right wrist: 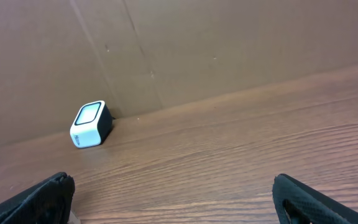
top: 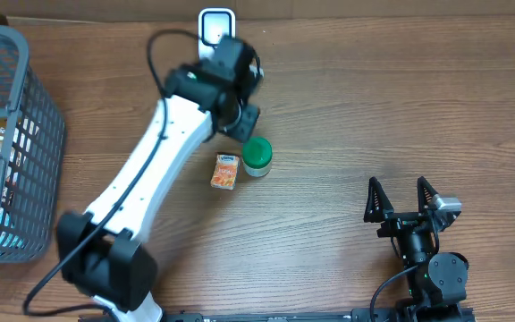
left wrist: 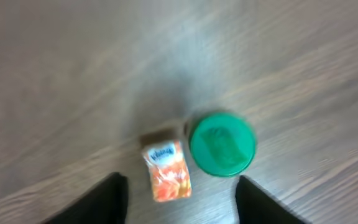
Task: Scan the item barcode
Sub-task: 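Carry the orange tissue pack past the scanner and place it beside the jar, then reach the left gripper into the basket and grasp the green wipes pouch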
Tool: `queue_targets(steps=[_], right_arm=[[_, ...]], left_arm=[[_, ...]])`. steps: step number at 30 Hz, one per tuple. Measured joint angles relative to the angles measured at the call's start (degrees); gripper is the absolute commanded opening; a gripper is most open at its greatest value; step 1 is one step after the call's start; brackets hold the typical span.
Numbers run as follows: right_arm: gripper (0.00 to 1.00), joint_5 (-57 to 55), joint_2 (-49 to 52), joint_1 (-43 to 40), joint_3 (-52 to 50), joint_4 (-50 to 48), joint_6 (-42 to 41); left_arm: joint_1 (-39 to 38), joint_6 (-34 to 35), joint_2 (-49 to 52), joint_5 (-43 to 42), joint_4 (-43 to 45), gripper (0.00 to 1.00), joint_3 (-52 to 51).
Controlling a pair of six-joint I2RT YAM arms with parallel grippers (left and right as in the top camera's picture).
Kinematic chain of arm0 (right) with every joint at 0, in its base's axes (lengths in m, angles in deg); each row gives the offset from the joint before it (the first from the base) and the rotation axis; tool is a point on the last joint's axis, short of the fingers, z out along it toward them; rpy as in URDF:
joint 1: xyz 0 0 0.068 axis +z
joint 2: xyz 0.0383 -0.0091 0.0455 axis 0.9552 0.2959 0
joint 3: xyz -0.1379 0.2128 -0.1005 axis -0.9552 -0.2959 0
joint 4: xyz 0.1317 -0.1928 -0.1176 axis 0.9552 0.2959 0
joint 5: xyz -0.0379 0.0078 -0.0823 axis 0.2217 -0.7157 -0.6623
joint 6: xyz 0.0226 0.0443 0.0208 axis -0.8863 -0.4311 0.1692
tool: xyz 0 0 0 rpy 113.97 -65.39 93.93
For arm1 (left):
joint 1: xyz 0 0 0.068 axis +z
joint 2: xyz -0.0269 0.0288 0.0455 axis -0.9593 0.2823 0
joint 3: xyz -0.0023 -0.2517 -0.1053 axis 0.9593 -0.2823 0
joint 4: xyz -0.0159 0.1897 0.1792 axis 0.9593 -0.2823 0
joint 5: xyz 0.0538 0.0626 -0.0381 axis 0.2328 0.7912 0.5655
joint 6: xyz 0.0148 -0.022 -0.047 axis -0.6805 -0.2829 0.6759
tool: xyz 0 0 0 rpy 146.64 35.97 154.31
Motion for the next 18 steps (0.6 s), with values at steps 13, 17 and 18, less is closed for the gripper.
queue_targets(steps=[13,17,18], right_arm=[[1.00,0.02,0.00,0.00,0.00,0.00,0.02],[1.00,0.02,0.00,0.00,0.00,0.00,0.02],[1.00,0.00,0.00,0.00,0.00,0.00,0.00]], left_arm=[[24.20,4.37,-15.28,-2.27,-2.84,0.96,20.04],[35.93,7.19,-17.70,-4.96,-5.40,0.86,20.26],[39.04,8.26,-17.73,-5.35,-6.19,0.86,20.26]])
